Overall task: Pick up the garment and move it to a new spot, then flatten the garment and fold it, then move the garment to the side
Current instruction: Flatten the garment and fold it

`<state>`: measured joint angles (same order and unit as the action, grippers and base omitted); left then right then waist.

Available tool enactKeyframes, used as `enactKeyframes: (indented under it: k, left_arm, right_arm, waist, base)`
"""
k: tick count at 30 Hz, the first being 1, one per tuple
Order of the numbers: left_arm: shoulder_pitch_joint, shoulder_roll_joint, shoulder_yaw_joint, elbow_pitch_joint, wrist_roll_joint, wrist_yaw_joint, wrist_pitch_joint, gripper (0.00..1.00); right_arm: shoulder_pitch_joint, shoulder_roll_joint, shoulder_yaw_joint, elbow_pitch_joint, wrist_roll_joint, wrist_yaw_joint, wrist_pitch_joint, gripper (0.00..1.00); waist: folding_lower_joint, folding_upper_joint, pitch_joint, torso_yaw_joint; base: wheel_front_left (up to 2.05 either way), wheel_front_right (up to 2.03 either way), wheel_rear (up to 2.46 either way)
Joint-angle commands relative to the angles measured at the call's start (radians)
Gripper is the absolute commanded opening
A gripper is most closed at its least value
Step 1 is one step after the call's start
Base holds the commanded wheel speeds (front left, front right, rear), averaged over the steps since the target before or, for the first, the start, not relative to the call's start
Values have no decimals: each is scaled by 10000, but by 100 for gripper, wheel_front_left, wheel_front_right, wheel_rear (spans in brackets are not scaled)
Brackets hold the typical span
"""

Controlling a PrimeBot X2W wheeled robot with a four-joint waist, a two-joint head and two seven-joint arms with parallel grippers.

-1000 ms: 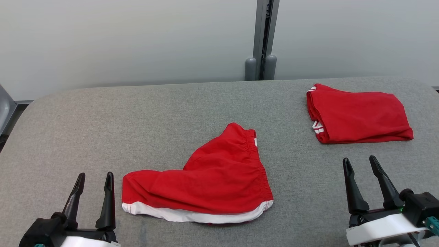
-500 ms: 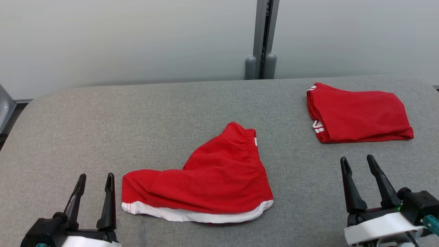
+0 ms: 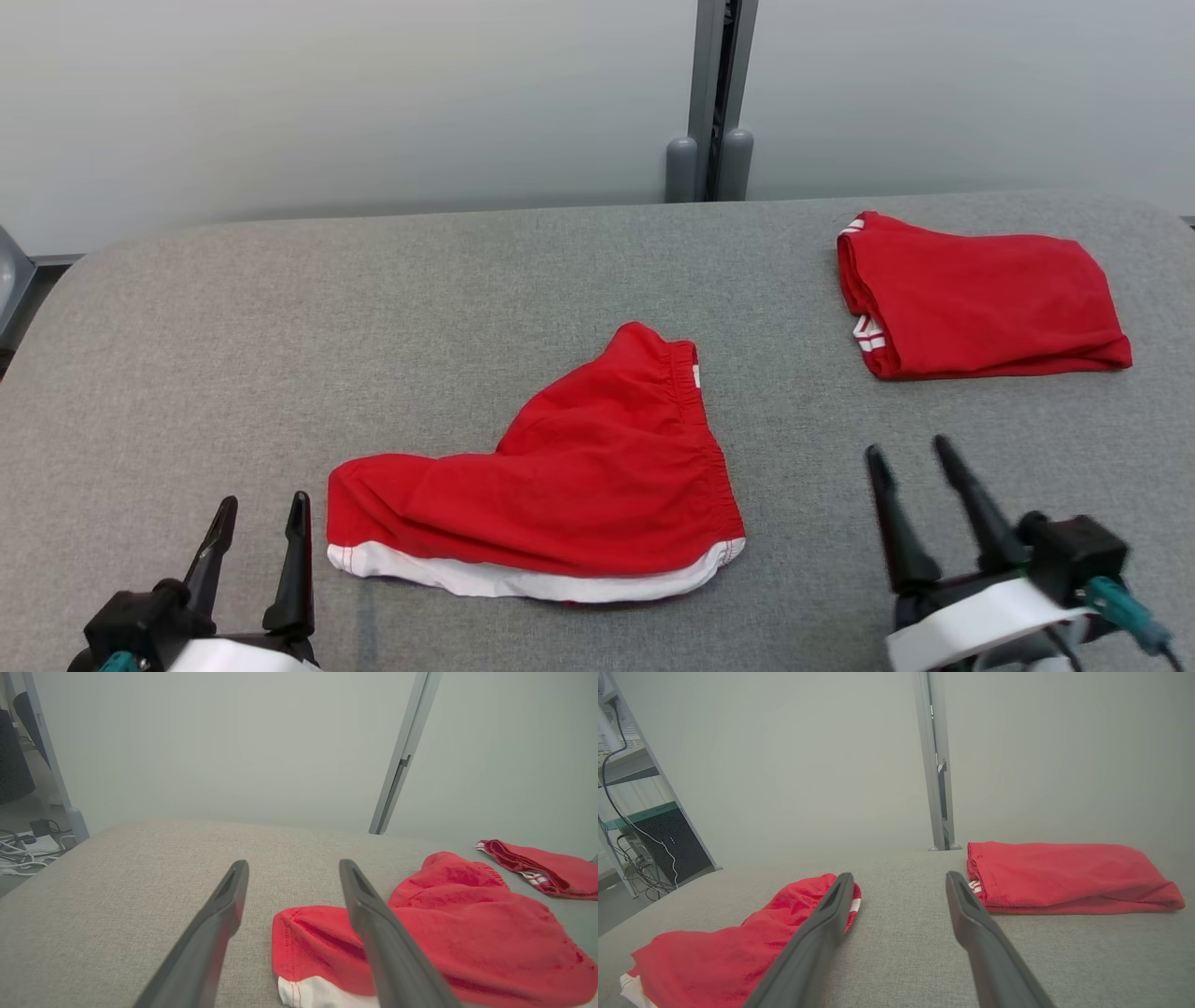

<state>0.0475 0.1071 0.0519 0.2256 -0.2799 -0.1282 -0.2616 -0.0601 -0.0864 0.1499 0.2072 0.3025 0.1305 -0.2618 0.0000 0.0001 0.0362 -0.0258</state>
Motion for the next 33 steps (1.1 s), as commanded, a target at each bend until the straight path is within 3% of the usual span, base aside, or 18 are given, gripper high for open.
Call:
enactKeyframes:
  k: [1, 12, 19, 33]
  left_arm:
    - [-250, 52, 1, 163, -72, -32, 28, 100]
    - [-1242, 425, -689, 1873, -653, -29, 847, 100]
    - [-1626, 740, -1425, 2556, -1293, -29, 1139, 100]
    - [-2297, 1318, -2783, 3358, -2436, -29, 1735, 100]
  right_arm:
    - [-109, -63, 251, 229, 136, 7, -25, 100]
    - [-1118, -864, 3536, 1705, 2975, 7, 1882, 100]
    - [-1593, -1349, 4501, 2109, 4193, 7, 1856, 100]
    - [-2401, -1926, 5798, 2569, 5467, 7, 1447, 100]
  waist:
    - [0, -1, 62, 14]
    - [0, -1, 558, 339]
    - [0, -1, 773, 480]
    - [0, -1, 1096, 612]
  base:
    - [0, 0, 0]
    - [0, 0, 0]
    - [0, 0, 0]
    - [0, 0, 0]
